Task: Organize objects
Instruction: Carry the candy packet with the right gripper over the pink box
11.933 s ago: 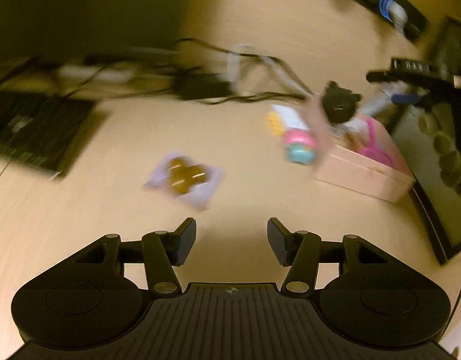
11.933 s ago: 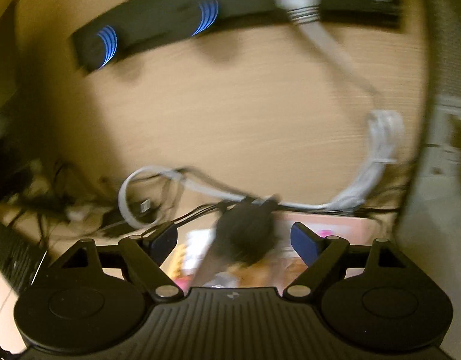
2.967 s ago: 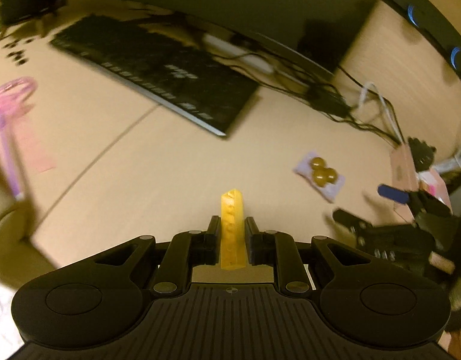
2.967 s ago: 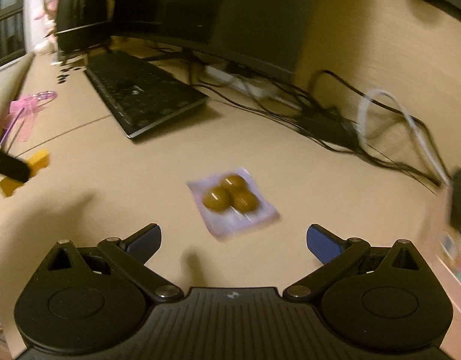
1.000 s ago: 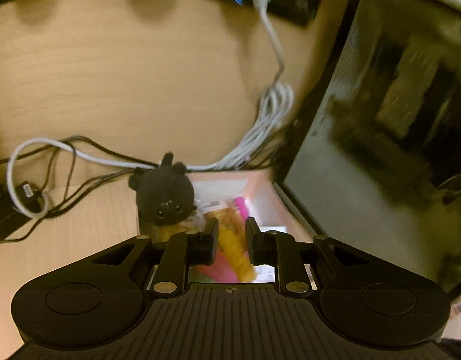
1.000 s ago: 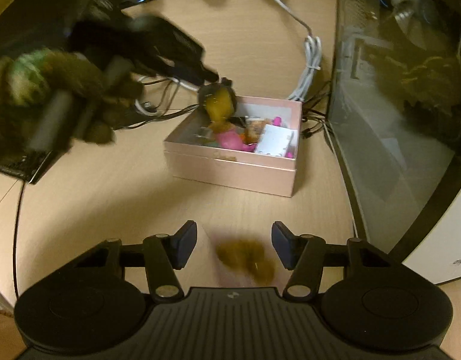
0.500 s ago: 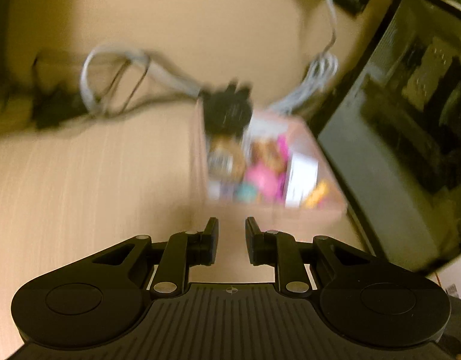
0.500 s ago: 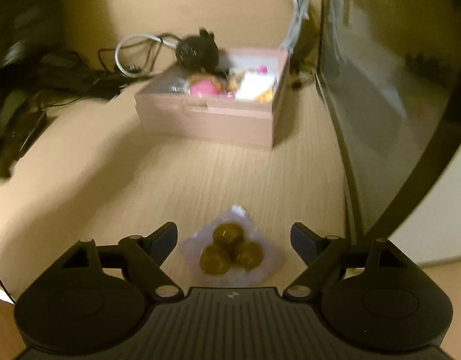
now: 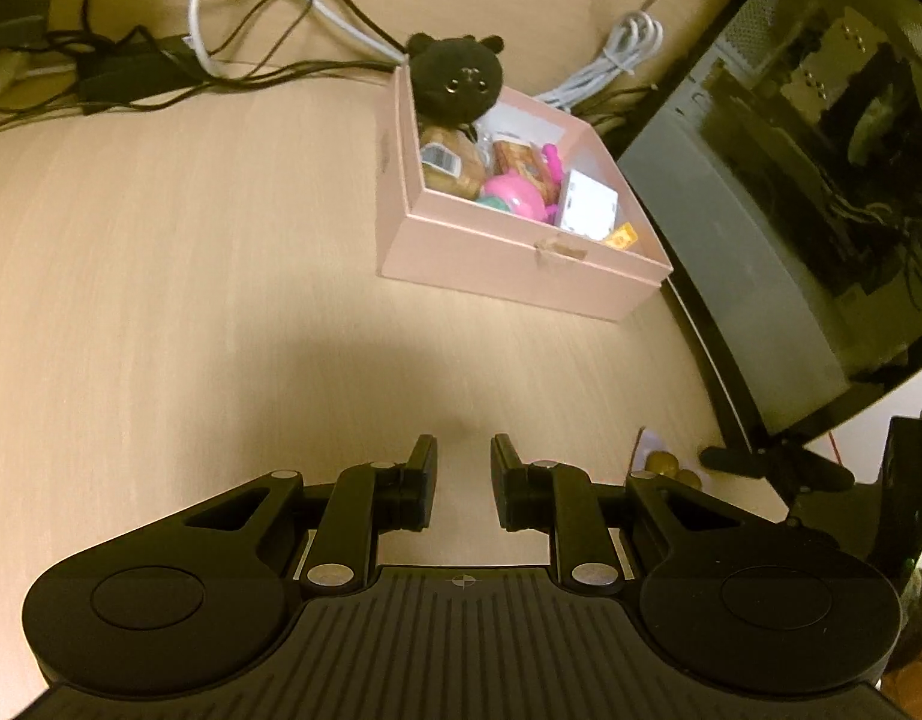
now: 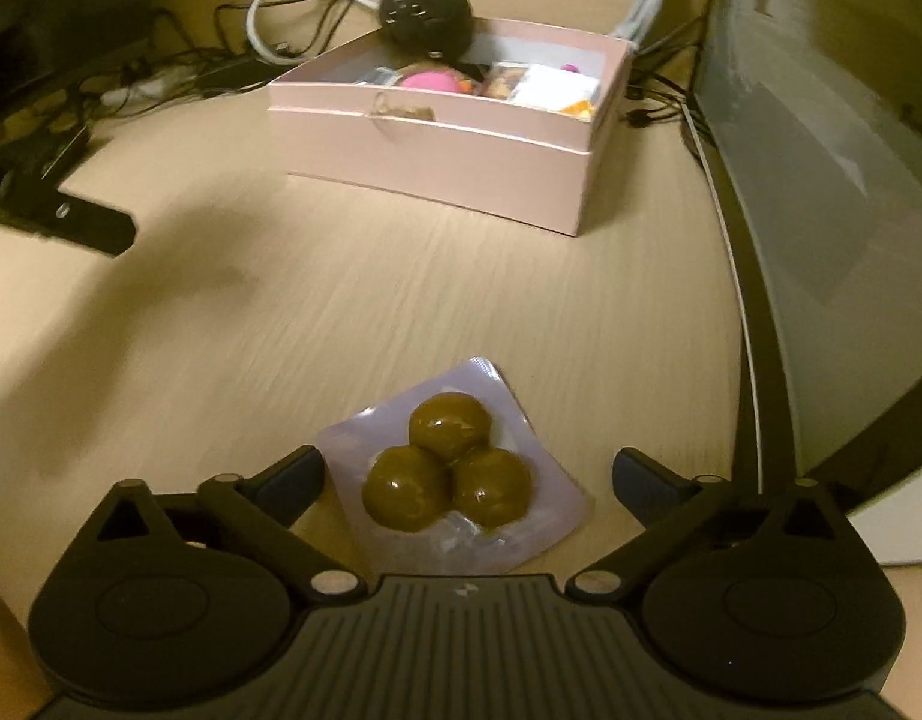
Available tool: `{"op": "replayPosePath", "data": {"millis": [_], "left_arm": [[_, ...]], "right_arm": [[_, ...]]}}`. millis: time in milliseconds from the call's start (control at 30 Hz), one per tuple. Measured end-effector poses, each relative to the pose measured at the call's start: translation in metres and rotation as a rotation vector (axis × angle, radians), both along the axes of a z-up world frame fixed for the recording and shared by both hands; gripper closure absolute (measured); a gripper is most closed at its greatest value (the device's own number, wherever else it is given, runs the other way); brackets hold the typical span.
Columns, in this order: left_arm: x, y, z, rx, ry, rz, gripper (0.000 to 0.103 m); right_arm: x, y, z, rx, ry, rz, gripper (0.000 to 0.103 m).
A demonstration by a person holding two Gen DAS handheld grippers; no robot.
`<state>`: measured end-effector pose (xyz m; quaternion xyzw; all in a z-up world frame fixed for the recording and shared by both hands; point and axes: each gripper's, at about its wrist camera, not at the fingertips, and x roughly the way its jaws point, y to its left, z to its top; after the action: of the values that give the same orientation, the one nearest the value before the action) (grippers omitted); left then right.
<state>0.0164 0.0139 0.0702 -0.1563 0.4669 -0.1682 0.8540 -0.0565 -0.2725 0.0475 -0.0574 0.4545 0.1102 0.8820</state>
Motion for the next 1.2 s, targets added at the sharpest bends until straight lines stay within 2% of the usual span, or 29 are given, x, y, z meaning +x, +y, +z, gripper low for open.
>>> {"op": "replayPosePath", "data": {"millis": [100, 200, 367, 567, 700, 833, 900, 967, 1067, 1200], "left_arm": [[-0.005, 0.005, -0.001, -0.013, 0.007, 0.011, 0.082], [-0.009, 0.009, -0.001, -0.023, 0.009, 0.020, 0.082], [-0.013, 0.022, 0.001, -0.034, 0.003, 0.057, 0.082], [-0.018, 0.039, -0.001, -0.044, 0.006, 0.110, 0.082], [-0.022, 0.052, -0.002, -0.056, 0.001, 0.143, 0.082], [-0.020, 0.057, -0.002, -0.063, -0.002, 0.164, 0.082], [-0.016, 0.056, 0.000, -0.058, -0.008, 0.164, 0.082], [-0.010, 0.054, 0.001, -0.051, -0.012, 0.156, 0.082], [0.005, 0.045, 0.004, -0.022, -0.026, 0.136, 0.082], [0.029, 0.037, 0.015, -0.010, -0.067, 0.116, 0.082]], "right_arm": [[-0.004, 0.012, 0.007, -0.012, -0.002, 0.026, 0.026], [-0.004, 0.024, 0.011, -0.028, 0.007, 0.045, 0.030], [0.001, 0.032, 0.024, -0.012, 0.005, 0.049, 0.031], [0.015, 0.033, 0.058, 0.021, -0.053, 0.039, 0.032], [0.037, 0.031, 0.096, 0.072, -0.138, 0.013, 0.032], [0.074, 0.038, 0.136, 0.051, -0.284, -0.007, 0.031], [0.100, 0.046, 0.148, 0.015, -0.363, -0.030, 0.023], [0.132, 0.052, 0.150, -0.022, -0.410, -0.053, 0.015], [0.163, 0.054, 0.140, -0.052, -0.401, -0.097, 0.014], [0.141, 0.034, 0.118, -0.010, -0.367, -0.108, 0.014]]}}
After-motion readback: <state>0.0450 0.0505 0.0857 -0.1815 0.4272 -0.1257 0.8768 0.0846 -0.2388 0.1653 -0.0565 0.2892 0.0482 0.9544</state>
